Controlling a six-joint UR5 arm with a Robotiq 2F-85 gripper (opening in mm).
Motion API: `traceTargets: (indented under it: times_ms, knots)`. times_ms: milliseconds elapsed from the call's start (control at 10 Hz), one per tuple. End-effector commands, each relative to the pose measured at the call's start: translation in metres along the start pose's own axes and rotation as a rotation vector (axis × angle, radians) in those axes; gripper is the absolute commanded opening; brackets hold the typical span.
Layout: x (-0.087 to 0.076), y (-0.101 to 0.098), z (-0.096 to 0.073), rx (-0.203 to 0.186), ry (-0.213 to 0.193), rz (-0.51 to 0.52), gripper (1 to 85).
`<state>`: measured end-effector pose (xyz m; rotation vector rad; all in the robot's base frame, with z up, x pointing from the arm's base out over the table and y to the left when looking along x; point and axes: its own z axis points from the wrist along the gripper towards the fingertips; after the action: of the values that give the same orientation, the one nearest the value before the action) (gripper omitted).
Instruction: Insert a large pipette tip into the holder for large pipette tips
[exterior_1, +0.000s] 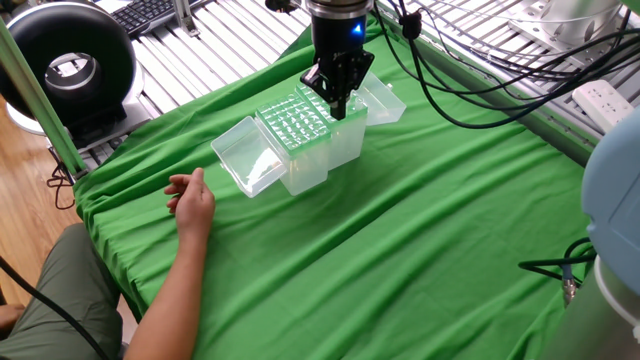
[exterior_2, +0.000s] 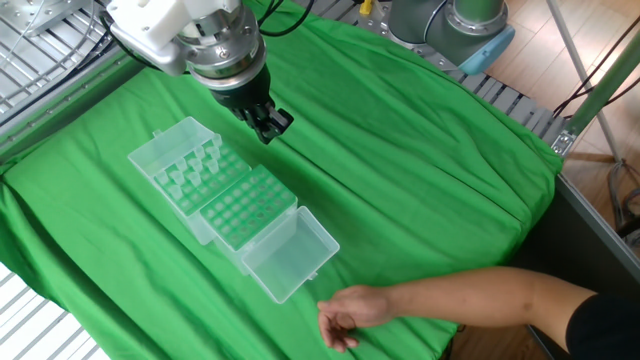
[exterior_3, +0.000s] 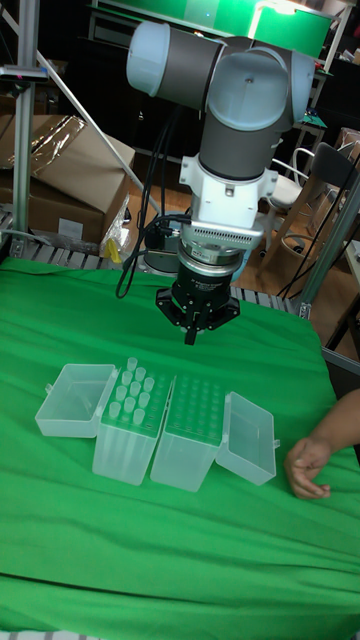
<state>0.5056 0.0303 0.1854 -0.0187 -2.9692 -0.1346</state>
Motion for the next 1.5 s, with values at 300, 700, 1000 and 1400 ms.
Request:
traceTargets:
  times_ms: [300, 700, 1000, 1400]
  knots:
    - [-0.001, 0.003, -0.001, -0.011, -0.004, -0.003, 1.0]
    - [0.003, 0.0, 0.0, -0.005, 0.01, 0.007, 16.3]
    - [0.007, -0.005, -0.003, 0.002, 0.01, -0.067, 36.3]
    - [0.004, -0.008, -0.006, 0.016, -0.008, -0.144, 53.3]
